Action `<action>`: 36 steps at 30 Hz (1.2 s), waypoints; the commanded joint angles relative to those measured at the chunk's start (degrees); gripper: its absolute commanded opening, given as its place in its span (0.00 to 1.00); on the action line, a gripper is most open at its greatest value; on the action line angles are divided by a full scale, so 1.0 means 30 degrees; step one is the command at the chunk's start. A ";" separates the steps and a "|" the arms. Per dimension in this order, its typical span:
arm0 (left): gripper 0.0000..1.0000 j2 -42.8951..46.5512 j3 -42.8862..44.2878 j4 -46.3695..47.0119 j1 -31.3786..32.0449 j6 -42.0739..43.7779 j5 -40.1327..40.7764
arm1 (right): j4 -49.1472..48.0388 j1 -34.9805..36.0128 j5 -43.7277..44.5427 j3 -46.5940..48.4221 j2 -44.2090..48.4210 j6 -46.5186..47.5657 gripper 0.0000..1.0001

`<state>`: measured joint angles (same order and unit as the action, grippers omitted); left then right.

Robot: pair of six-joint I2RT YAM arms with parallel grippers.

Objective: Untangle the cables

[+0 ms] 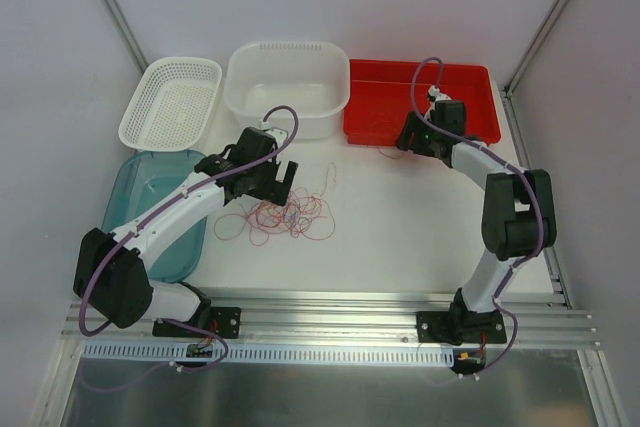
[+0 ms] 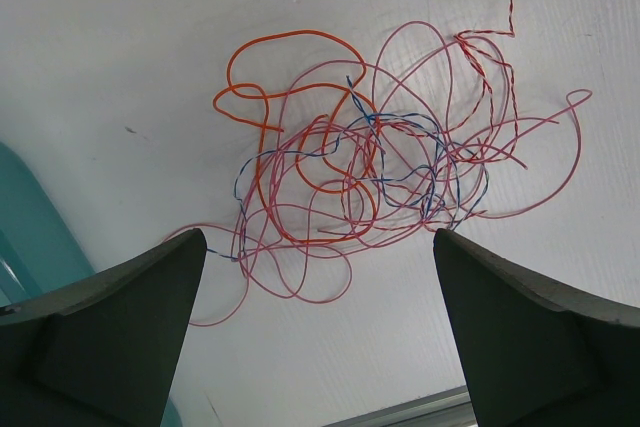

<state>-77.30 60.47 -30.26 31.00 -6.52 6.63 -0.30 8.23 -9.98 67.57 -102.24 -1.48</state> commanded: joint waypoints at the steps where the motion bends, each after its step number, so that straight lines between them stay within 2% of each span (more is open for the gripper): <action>1: 0.99 0.0190 0.0030 0.0155 -0.0169 0.0300 -0.0043 | -0.2596 -0.0136 -0.1039 0.0269 -0.0605 -0.0563 0.65; 5: 0.99 0.0014 0.0088 0.0097 -0.0169 0.0300 -0.0189 | -0.2831 -0.0195 -0.1506 0.0766 -0.1601 -0.0651 0.61; 9: 0.99 -0.0074 0.0118 0.0068 -0.0169 0.0300 -0.0131 | -0.3241 -0.0223 -0.1917 0.0826 -0.2043 -0.0680 0.47; 12: 0.99 -0.0103 0.0118 0.0067 -0.0139 0.0299 -0.0131 | -0.3328 -0.0194 -0.2415 0.0535 -0.1521 -0.0680 0.20; 15: 0.98 -0.0162 0.0147 0.0038 -0.0140 0.0300 -0.0160 | -0.3330 -0.0136 -0.2592 -0.0139 -0.0525 -0.0622 0.08; 16: 0.99 -0.0133 0.0147 0.0009 -0.0168 0.0300 -0.0218 | -0.3300 -0.0107 -0.2708 -0.0286 0.0262 -0.0651 0.01; 20: 0.98 -0.0104 0.0176 0.0009 -0.0140 0.0241 -0.0219 | -0.2598 -0.0077 -0.3061 -0.0113 0.1820 -0.0563 0.01; 25: 0.98 -0.0162 0.0176 -0.0020 -0.0140 0.0270 -0.0219 | -0.1163 -0.0077 -0.2914 0.2578 0.2175 -0.0707 0.01; 31: 0.98 -0.0250 0.0176 -0.0049 -0.0169 0.0271 -0.0160 | -0.0341 -0.0106 -0.2475 0.7143 -0.0371 -0.1498 0.01; 36: 0.99 -0.0396 0.0205 -0.0050 -0.0139 0.0299 -0.0218 | -0.0135 -0.0194 -0.2211 0.9701 -0.2800 -0.2846 0.01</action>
<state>-77.76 60.47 -30.33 31.00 -6.55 6.55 -1.74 7.86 -17.08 92.92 -106.41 -6.52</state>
